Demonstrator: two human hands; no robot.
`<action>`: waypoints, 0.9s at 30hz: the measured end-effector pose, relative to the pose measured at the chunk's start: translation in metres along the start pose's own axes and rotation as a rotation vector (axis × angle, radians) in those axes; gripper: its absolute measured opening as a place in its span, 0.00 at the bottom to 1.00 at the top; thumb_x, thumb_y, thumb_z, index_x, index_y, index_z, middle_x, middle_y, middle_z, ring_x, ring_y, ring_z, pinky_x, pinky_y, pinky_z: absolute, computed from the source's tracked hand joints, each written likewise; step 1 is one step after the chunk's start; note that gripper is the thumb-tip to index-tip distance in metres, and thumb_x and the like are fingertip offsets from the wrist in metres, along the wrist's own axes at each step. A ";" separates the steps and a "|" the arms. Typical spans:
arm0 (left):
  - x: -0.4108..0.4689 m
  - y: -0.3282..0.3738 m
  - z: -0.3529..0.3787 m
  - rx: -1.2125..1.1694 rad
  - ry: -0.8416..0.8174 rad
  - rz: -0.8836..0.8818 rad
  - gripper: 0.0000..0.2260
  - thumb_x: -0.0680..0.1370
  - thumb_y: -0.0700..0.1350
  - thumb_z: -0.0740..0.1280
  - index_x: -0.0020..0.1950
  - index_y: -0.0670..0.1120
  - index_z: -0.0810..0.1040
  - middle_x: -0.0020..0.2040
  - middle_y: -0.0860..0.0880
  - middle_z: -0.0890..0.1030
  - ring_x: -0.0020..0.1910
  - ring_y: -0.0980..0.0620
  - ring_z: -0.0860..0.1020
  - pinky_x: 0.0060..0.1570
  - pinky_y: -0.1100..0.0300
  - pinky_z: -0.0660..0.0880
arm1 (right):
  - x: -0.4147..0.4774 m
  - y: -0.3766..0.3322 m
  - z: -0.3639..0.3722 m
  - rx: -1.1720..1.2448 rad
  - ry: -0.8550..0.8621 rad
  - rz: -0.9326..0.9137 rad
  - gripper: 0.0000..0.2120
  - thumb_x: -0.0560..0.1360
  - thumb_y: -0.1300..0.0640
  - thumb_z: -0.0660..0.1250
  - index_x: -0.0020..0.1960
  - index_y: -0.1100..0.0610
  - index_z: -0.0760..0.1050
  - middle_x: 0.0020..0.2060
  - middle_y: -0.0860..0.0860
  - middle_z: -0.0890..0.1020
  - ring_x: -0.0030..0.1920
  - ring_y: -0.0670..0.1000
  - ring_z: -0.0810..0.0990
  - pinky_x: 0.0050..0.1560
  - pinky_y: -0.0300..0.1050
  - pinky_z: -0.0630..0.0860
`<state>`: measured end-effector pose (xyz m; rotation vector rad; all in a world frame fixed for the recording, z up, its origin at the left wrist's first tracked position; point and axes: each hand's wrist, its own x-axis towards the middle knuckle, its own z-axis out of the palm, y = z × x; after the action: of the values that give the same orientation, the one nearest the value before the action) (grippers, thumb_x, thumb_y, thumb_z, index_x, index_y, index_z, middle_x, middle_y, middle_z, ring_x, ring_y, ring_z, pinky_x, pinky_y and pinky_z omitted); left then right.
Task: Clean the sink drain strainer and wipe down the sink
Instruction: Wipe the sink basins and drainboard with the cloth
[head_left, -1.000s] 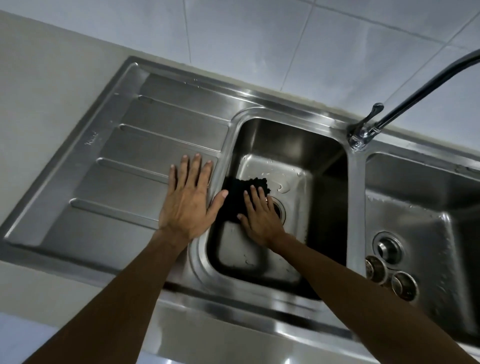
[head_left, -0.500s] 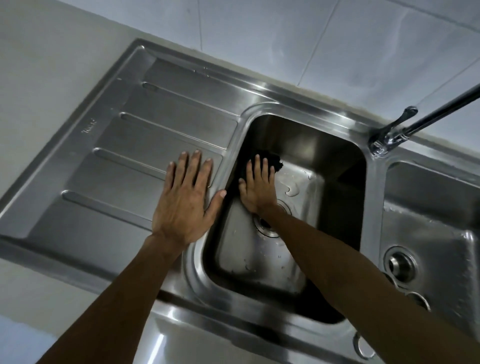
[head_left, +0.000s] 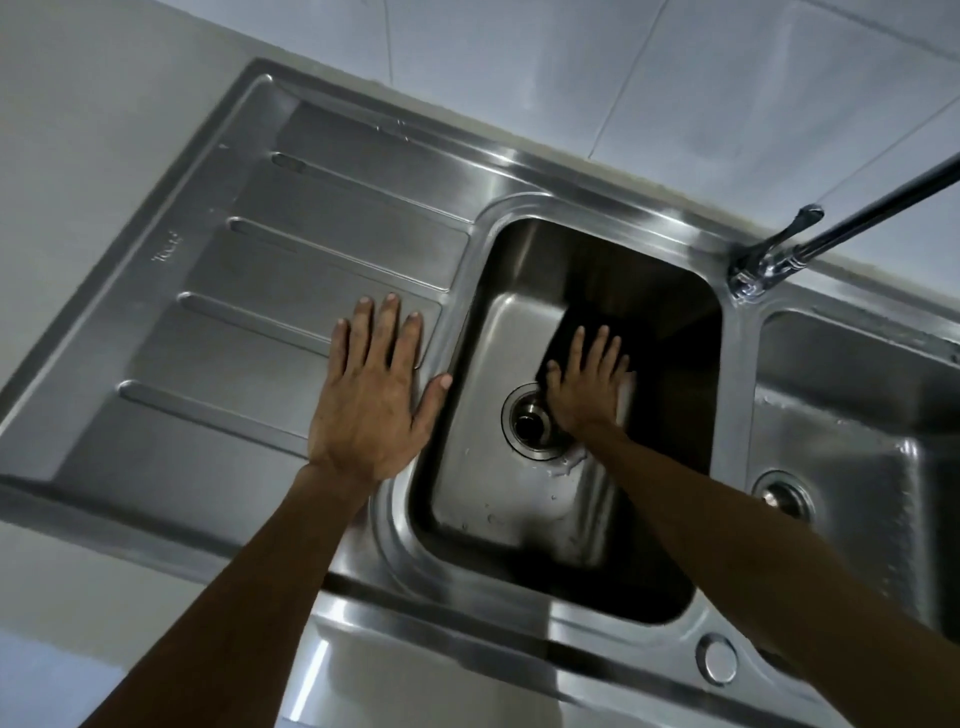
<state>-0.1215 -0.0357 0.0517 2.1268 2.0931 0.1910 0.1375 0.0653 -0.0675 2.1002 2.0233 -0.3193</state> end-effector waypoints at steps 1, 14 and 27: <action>0.001 -0.001 0.001 0.002 0.015 0.000 0.33 0.83 0.64 0.43 0.81 0.44 0.51 0.82 0.41 0.50 0.81 0.41 0.45 0.78 0.44 0.43 | 0.004 -0.014 0.000 -0.020 0.000 -0.040 0.33 0.84 0.42 0.46 0.81 0.57 0.41 0.79 0.63 0.40 0.79 0.64 0.39 0.78 0.63 0.41; -0.002 -0.001 -0.003 -0.023 0.012 -0.003 0.32 0.83 0.62 0.44 0.81 0.45 0.52 0.82 0.42 0.51 0.81 0.43 0.45 0.78 0.46 0.42 | -0.002 -0.018 -0.008 -0.048 -0.073 -0.135 0.32 0.84 0.40 0.43 0.81 0.53 0.37 0.80 0.59 0.38 0.79 0.61 0.37 0.78 0.61 0.40; -0.001 -0.001 -0.004 -0.005 -0.017 -0.003 0.32 0.83 0.63 0.42 0.82 0.45 0.50 0.82 0.41 0.49 0.81 0.42 0.44 0.78 0.44 0.43 | -0.070 0.022 -0.002 -0.098 -0.149 -0.009 0.34 0.83 0.41 0.48 0.81 0.57 0.40 0.80 0.62 0.42 0.80 0.60 0.41 0.79 0.57 0.39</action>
<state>-0.1231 -0.0363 0.0558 2.1147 2.0848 0.1771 0.1573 -0.0018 -0.0446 1.9484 1.9235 -0.3595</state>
